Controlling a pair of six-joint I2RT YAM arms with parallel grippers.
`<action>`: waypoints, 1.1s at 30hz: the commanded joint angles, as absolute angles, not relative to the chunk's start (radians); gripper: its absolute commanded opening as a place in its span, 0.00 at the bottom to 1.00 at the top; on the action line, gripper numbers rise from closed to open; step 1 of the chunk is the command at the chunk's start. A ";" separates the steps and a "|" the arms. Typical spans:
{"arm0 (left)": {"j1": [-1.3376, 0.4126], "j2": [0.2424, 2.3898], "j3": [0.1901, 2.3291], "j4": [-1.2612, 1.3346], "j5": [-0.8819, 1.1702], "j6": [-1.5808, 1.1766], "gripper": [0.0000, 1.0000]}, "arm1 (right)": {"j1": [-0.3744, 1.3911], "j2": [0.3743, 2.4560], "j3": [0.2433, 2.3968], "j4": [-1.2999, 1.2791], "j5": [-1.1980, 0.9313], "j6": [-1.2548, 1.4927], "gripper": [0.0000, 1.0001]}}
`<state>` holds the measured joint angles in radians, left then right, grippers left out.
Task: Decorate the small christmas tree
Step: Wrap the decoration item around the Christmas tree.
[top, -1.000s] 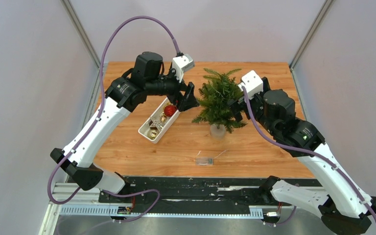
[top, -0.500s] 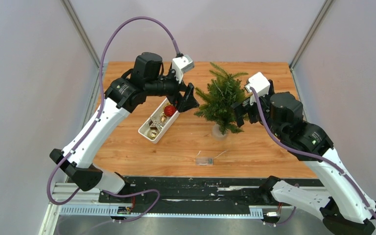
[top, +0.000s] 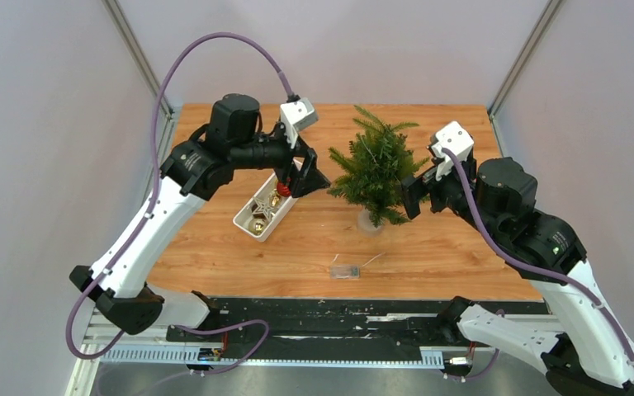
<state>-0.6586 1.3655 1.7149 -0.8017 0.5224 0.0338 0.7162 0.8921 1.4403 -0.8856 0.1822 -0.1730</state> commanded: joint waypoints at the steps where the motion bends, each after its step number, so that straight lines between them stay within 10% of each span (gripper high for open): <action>1: -0.655 1.275 1.708 -0.773 0.579 0.105 1.00 | 0.713 0.900 1.495 -0.891 0.151 -0.147 1.00; 15: -0.980 1.061 1.198 -0.916 0.454 0.518 1.00 | 0.713 0.865 1.540 -0.886 0.261 -0.114 1.00; 33: -1.223 1.515 0.945 -0.277 0.085 0.290 1.00 | 0.713 0.790 1.490 -0.871 0.321 -0.103 1.00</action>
<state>-1.2175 1.4570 0.9405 -0.4294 0.1356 0.3630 0.7162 0.8070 1.4925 -0.8852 0.2893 -0.1093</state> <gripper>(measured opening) 1.000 0.998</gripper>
